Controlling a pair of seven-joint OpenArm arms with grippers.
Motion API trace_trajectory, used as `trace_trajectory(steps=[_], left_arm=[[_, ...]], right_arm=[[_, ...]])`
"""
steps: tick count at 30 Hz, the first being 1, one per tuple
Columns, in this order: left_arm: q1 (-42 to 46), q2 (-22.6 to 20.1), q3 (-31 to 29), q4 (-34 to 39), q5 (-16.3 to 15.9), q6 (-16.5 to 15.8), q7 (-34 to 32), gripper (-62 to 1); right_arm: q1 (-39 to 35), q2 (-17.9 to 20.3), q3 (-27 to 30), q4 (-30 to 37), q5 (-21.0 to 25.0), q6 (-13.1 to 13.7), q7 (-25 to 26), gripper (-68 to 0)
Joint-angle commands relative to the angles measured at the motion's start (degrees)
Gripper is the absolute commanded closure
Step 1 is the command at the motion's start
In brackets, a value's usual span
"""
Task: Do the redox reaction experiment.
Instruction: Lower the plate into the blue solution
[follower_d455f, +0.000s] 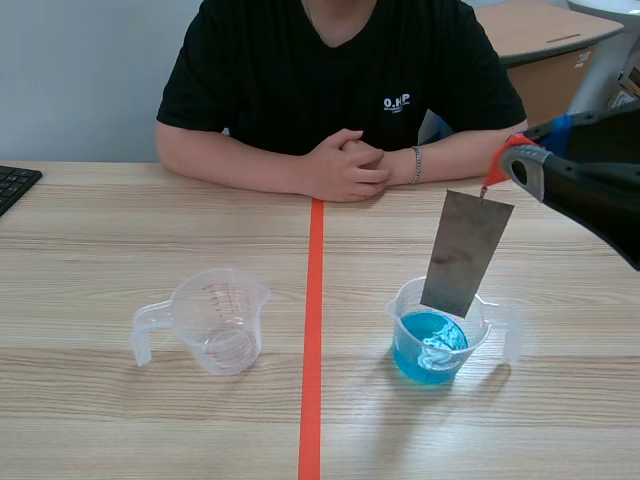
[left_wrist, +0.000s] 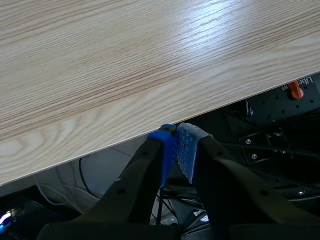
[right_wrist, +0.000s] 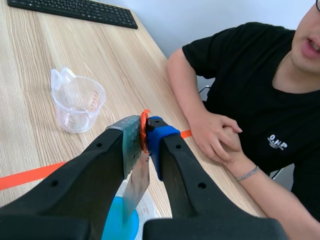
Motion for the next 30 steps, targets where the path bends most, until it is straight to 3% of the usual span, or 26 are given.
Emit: trace_trajectory(steps=[1,22,30], left_arm=[[0.11,0.26,-0.24,0.35,0.02,0.09,-0.66,-4.1],[0.09,0.26,-0.24,0.35,0.0,0.07,-0.39,-4.1],[0.09,0.26,-0.24,0.35,0.0,0.07,-0.39,-4.1]], right_arm=[[1.79,-0.24,-0.85,-0.35,-0.17,-0.33,0.87,-1.5],[17.49,-6.6,-17.64,-12.98,-8.37,2.62,2.38,-1.5],[21.64,-6.73,-22.4,-17.62,-10.84,3.52,4.46,-1.5]])
